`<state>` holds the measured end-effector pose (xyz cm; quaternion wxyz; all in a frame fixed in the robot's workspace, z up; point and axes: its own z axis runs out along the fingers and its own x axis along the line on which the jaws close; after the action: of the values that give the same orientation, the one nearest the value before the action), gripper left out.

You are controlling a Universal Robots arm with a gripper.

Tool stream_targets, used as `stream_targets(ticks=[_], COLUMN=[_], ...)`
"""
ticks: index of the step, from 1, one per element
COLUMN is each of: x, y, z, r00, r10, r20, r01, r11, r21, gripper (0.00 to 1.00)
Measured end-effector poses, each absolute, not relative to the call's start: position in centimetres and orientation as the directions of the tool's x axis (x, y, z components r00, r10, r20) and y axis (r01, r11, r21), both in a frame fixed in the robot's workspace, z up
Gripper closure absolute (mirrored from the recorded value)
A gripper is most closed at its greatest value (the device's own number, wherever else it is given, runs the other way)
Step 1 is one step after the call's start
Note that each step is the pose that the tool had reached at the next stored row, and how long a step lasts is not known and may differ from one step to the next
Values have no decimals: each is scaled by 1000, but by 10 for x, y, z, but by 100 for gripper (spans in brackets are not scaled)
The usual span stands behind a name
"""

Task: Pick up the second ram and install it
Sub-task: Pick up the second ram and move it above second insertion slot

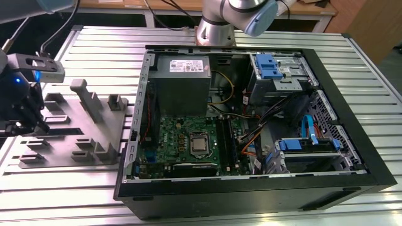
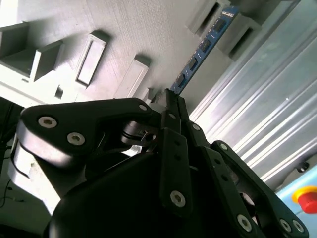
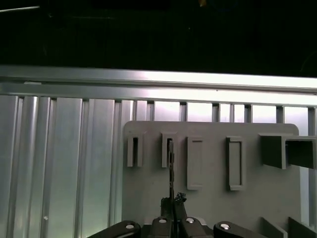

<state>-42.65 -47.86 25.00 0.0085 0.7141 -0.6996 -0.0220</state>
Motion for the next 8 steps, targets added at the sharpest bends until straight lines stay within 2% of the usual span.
stream_targets(ticks=[8], x=[-426], y=[-479], z=[286], r00=[20], r10=[-1000], r20=[-19], r01=[-999], r11=[-21], r21=[43], gripper=[87])
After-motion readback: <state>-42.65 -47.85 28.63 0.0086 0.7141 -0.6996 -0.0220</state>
